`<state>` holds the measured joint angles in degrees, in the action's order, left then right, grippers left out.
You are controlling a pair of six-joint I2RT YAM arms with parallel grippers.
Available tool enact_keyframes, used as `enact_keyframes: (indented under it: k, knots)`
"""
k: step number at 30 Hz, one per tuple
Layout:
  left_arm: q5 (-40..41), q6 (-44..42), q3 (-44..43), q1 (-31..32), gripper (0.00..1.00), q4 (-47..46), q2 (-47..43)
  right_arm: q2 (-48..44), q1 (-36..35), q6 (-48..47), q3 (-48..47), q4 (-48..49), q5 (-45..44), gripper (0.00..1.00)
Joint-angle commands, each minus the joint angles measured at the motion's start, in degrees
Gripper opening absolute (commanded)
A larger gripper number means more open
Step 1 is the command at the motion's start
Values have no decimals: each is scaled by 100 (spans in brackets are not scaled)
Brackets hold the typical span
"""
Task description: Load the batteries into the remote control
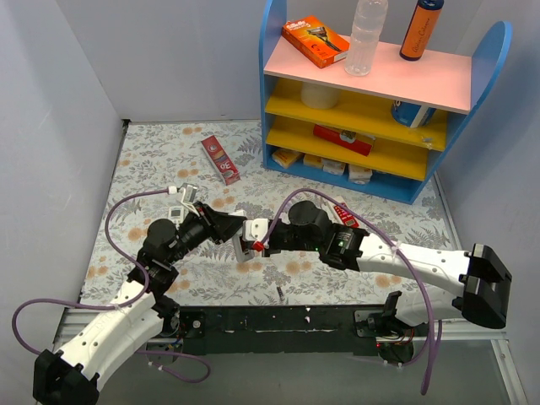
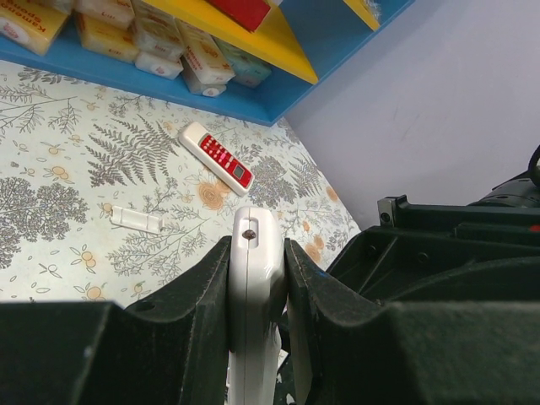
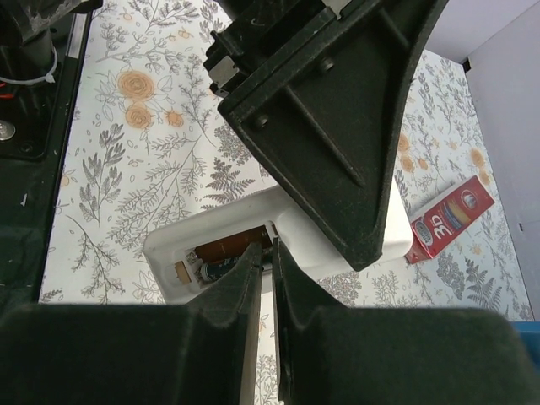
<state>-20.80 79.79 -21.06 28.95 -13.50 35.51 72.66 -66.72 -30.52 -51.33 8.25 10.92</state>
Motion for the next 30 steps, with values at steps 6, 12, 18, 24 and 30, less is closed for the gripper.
enact_keyframes:
  k: [6,12,18,24,30]
  knots:
    - [-21,221,-197,5,0,-505,-333,353,27,55,-158,-280,104,10]
    - [49,318,-197,5,0,-558,-457,529,62,161,79,-184,-116,1]
    - [128,520,-118,-3,0,-680,-606,573,212,459,614,431,147,1]
    - [313,705,49,-3,0,-795,-800,600,291,819,923,923,551,1]
    - [269,898,163,-3,0,-1041,-809,758,291,960,1046,1117,666,1]
